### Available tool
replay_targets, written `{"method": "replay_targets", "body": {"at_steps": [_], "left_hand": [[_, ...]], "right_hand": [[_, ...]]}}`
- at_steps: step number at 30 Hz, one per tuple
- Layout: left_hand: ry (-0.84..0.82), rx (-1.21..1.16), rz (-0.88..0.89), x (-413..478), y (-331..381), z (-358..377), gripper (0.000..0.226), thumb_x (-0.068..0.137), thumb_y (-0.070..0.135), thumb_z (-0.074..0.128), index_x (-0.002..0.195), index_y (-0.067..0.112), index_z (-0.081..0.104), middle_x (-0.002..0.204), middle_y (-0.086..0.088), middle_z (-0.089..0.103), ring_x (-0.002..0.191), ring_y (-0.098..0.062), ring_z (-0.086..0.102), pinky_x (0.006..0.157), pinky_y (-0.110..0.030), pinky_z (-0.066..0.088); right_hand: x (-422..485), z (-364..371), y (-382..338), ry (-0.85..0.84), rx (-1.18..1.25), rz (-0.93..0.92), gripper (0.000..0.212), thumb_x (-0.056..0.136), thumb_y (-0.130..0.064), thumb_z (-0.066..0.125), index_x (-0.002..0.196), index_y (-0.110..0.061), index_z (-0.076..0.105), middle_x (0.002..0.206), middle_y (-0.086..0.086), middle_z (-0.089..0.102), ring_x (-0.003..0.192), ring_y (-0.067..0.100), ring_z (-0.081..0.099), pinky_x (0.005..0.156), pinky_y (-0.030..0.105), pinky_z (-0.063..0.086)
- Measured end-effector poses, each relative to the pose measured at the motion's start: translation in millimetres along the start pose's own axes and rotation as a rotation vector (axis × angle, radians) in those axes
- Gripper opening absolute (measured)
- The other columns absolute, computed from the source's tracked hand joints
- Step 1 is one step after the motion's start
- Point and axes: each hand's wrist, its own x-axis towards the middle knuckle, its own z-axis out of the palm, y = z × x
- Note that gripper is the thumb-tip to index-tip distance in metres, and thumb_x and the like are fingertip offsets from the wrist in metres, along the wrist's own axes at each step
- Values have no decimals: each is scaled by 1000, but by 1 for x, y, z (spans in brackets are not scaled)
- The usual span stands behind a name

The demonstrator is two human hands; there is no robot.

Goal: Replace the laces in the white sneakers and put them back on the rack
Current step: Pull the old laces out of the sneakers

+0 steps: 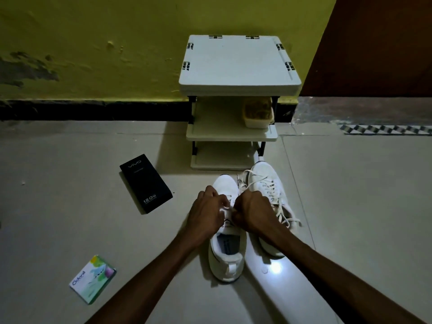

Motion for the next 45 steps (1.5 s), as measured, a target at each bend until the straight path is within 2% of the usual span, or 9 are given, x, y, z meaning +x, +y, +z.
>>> {"method": "replay_targets", "body": {"at_steps": [3, 8, 10, 15, 18, 29, 35, 41, 45], "left_hand": [[-110, -118, -33, 8, 6, -7, 26, 82, 6, 64, 103, 20, 68, 119, -3, 49, 110, -18, 46, 94, -32, 42], [-117, -1628, -640, 20, -2, -32, 13, 69, -3, 56, 67, 5, 67, 68, -5, 58, 66, -13, 50, 67, -22, 43], [-65, -1559, -623, 21, -5, -31, 8, 75, 6, 59, 71, 6, 66, 68, -4, 56, 67, -14, 50, 64, -21, 45], [-227, -123, -92, 35, -6, -46, 28, 86, 38, 69, 74, 14, 75, 74, -2, 69, 66, -10, 57, 62, -26, 41], [-332, 49, 18, 41, 1, -64, 30, 92, 38, 63, 71, 20, 76, 69, -2, 69, 57, -9, 52, 59, -26, 38], [-497, -230, -44, 29, 22, -56, 32, 96, 31, 57, 81, 12, 78, 68, 2, 64, 54, -5, 47, 53, -18, 36], [-87, -1700, -421, 37, -17, -71, 28, 102, 23, 43, 80, 13, 56, 55, 5, 43, 44, -8, 36, 45, -21, 37], [-398, -576, -49, 22, 5, -89, 34, 100, 33, 52, 83, 16, 75, 50, 6, 41, 49, -7, 34, 50, -21, 30], [129, -1683, -164, 36, 10, -104, 20, 97, 19, 48, 82, 12, 59, 77, 1, 62, 74, -10, 60, 73, -24, 54]], "right_hand": [[-1, 3, 5, 68, 105, 50, 22, 73, -21, 68, 60, -5, 60, 52, 4, 49, 52, 20, 48, 46, 25, 29], [-7, 11, 9, 150, 236, 114, 16, 60, -10, 67, 53, -5, 54, 44, 2, 42, 45, 20, 49, 40, 27, 27], [-5, 14, 9, 147, 266, 132, 13, 61, -9, 68, 58, 1, 60, 48, 11, 54, 50, 25, 59, 43, 33, 42], [-3, 16, -1, 139, 277, 121, 11, 65, -10, 71, 71, -1, 68, 64, 11, 65, 59, 25, 65, 58, 37, 57], [-5, 15, -5, 131, 251, 108, 12, 65, -10, 71, 64, -2, 63, 57, 8, 58, 54, 22, 59, 53, 34, 53], [-18, 29, -5, 199, 219, 39, 17, 80, -19, 66, 67, -13, 57, 62, 6, 53, 55, 20, 48, 53, 27, 39], [-18, 27, 5, 185, 314, 131, 15, 67, -13, 72, 63, -2, 64, 53, 2, 50, 50, 14, 48, 48, 25, 36], [-17, 30, 11, 220, 398, 138, 14, 60, -12, 71, 59, 1, 64, 52, 14, 58, 47, 18, 51, 48, 37, 46], [-16, 24, 7, 236, 385, 105, 15, 65, -11, 72, 67, 3, 68, 65, 20, 67, 57, 23, 64, 52, 39, 49]]}}
